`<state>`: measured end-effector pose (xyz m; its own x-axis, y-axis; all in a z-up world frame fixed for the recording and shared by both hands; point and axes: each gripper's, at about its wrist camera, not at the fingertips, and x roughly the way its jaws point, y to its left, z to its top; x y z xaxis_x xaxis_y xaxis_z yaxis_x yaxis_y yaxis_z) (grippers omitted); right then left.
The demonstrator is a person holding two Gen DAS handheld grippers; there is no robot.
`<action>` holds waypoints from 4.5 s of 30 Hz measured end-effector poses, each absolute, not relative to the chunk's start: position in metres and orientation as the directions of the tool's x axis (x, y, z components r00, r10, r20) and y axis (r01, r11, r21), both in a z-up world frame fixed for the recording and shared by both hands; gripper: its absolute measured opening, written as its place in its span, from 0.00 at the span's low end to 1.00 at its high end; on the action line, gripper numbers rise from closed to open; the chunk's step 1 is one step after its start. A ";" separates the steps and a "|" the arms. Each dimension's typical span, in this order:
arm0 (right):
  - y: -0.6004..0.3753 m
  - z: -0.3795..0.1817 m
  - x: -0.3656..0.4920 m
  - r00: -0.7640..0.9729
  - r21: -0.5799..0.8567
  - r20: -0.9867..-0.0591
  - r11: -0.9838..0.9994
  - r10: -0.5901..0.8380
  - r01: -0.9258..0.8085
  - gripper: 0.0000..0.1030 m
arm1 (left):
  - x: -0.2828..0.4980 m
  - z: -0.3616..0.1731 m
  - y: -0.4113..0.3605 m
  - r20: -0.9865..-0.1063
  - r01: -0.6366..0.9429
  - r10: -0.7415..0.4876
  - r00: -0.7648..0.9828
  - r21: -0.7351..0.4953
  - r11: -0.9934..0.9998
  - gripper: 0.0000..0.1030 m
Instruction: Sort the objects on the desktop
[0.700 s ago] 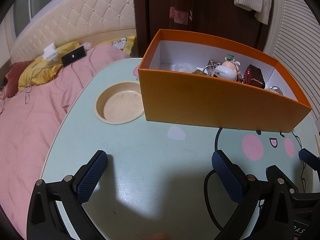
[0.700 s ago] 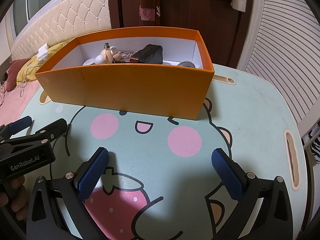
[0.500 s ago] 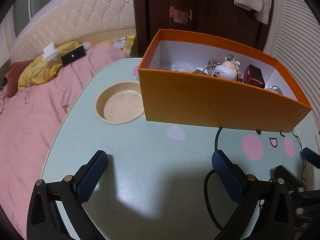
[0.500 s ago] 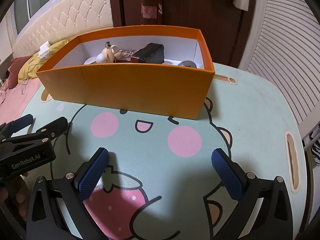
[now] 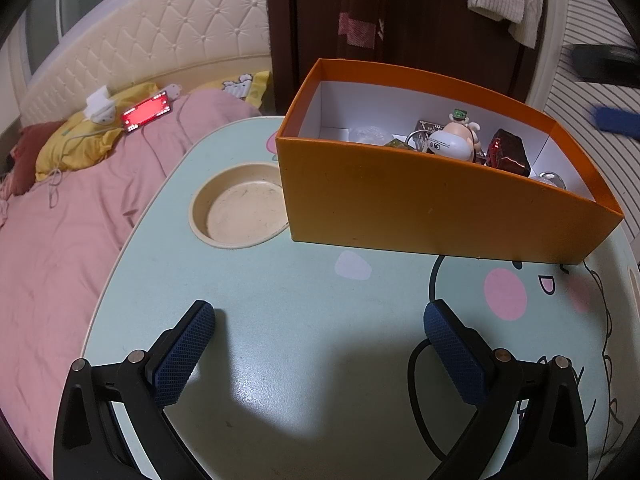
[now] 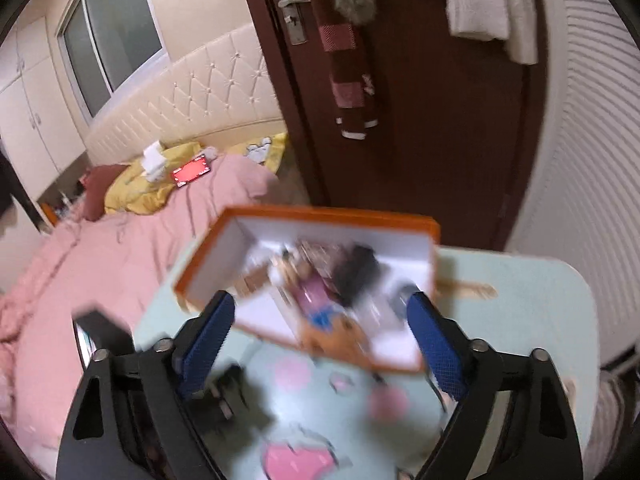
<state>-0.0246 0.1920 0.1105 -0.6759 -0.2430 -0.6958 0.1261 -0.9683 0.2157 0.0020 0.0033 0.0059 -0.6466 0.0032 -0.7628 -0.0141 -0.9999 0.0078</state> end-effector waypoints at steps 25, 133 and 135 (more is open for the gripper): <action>0.166 0.097 -0.081 -0.534 0.350 -0.727 -0.902 -0.432 0.252 0.43 | -0.020 0.017 0.002 -0.774 -0.011 0.004 -0.633 0.004 -1.000 1.00; 0.176 0.081 -0.115 -0.364 0.356 -0.846 -0.921 -0.390 0.158 0.10 | -0.024 0.075 -0.070 -0.670 -0.185 0.329 -0.665 -0.279 -0.942 0.69; 0.188 0.090 -0.104 -0.382 0.349 -0.840 -0.922 -0.386 0.165 0.10 | -0.034 0.085 -0.062 -0.659 -0.202 0.328 -0.677 -0.262 -0.944 0.69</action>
<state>-0.1040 0.1876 0.0903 -0.3817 -0.3865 -0.8396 0.1654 -0.9223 0.3493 -0.0345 -0.0623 0.0847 -0.6768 0.3278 -0.6591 -0.2023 -0.9437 -0.2617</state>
